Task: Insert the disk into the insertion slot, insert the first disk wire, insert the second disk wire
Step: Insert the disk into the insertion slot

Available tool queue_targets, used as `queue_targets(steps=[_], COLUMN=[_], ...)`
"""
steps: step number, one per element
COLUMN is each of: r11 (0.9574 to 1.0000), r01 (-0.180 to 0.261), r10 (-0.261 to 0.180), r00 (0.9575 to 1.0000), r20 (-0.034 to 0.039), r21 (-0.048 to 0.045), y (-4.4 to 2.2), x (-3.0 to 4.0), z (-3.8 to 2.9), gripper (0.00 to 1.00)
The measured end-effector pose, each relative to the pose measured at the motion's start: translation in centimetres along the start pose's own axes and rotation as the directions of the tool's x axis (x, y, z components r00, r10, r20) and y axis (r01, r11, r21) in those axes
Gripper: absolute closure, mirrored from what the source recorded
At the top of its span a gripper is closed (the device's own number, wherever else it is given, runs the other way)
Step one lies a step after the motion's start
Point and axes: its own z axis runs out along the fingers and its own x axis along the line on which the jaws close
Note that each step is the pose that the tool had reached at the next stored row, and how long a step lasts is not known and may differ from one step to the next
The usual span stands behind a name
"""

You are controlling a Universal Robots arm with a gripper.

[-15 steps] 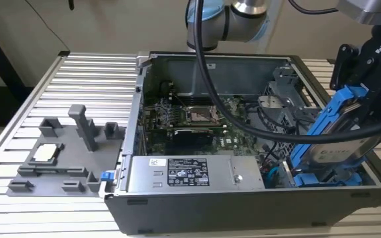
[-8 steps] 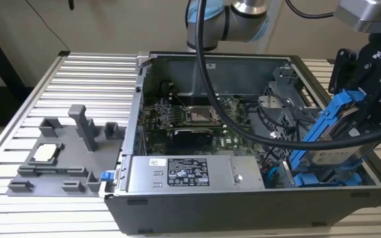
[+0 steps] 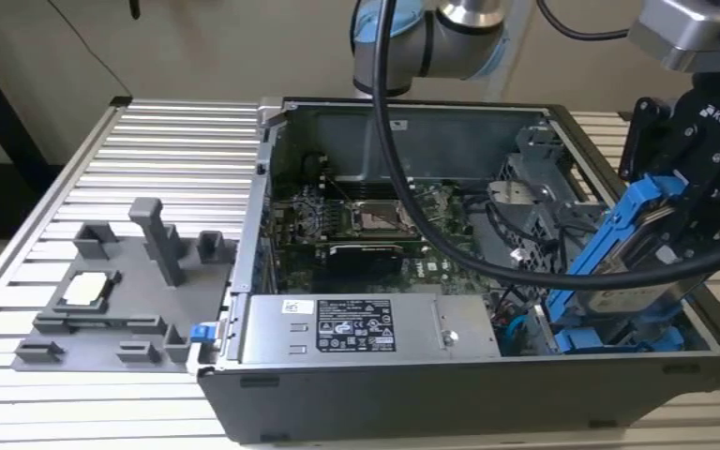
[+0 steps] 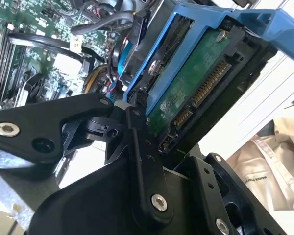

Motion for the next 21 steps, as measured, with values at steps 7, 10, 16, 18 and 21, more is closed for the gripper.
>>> queue_targets(steps=[7, 10, 16, 18, 21], r11=[1.0, 1.0, 1.0, 1.0, 1.0], r01=[0.0, 0.0, 0.001, 0.001, 0.001], r10=[0.0, 0.0, -0.001, -0.001, -0.001], r00=[1.0, 0.9999, 0.9998, 0.9997, 0.9997], r20=[0.0092, 0.0162, 0.0212, 0.0236, 0.0237], r21=[0.0001, 0.0001, 0.0001, 0.0001, 0.0001], y=[-0.23, -0.29, -0.38, -0.45, -0.51], x=[-0.15, -0.27, -0.29, -0.3, -0.29], z=[0.34, 0.49, 0.95, 1.1, 1.28], gripper=[0.67, 0.67, 0.67, 0.67, 0.67])
